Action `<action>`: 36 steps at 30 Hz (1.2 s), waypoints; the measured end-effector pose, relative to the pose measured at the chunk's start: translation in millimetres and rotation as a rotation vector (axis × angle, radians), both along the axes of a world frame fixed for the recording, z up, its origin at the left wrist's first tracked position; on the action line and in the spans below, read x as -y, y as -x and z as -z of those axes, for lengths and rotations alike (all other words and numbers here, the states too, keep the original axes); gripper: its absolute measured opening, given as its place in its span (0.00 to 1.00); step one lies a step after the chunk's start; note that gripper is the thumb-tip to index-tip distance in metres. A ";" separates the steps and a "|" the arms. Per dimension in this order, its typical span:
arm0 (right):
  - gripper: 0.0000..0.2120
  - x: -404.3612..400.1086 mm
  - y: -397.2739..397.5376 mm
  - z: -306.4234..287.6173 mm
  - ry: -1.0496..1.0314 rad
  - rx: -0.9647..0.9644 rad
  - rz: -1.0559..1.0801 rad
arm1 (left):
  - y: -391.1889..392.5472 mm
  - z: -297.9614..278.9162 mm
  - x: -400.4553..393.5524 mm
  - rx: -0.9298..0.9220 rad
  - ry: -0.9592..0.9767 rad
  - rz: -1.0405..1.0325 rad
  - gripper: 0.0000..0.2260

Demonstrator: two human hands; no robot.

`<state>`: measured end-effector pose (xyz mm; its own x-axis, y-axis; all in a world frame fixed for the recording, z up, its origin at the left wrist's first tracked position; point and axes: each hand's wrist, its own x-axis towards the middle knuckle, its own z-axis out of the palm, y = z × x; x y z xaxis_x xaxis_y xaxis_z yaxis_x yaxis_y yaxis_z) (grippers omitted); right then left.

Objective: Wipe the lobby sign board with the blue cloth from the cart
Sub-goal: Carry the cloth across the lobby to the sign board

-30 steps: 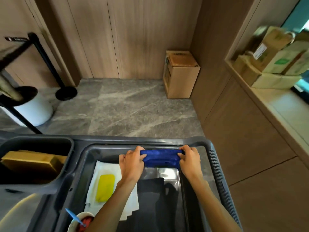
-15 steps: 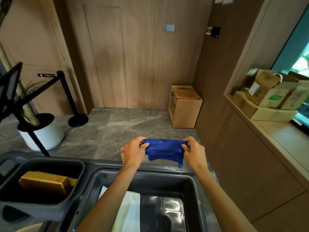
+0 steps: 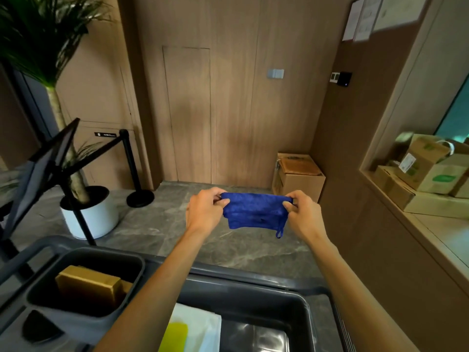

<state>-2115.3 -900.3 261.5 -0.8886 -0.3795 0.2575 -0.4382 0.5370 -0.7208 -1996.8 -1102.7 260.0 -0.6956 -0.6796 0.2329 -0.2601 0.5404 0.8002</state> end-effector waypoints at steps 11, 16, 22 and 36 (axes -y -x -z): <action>0.08 45.6 -18.4 -14.4 0.076 -0.028 -0.164 | -44.4 -4.7 20.2 -0.137 -0.085 -0.078 0.04; 0.07 67.6 -31.8 -13.1 0.113 -0.034 -0.263 | -75.7 -2.0 26.1 -0.162 -0.072 -0.158 0.03; 0.06 92.7 -56.2 -1.8 0.153 0.061 -0.386 | -120.3 11.0 22.6 -0.207 -0.077 -0.262 0.05; 0.07 158.3 -172.3 37.4 0.102 0.187 -0.738 | -278.4 47.8 17.2 -0.158 -0.029 -0.661 0.05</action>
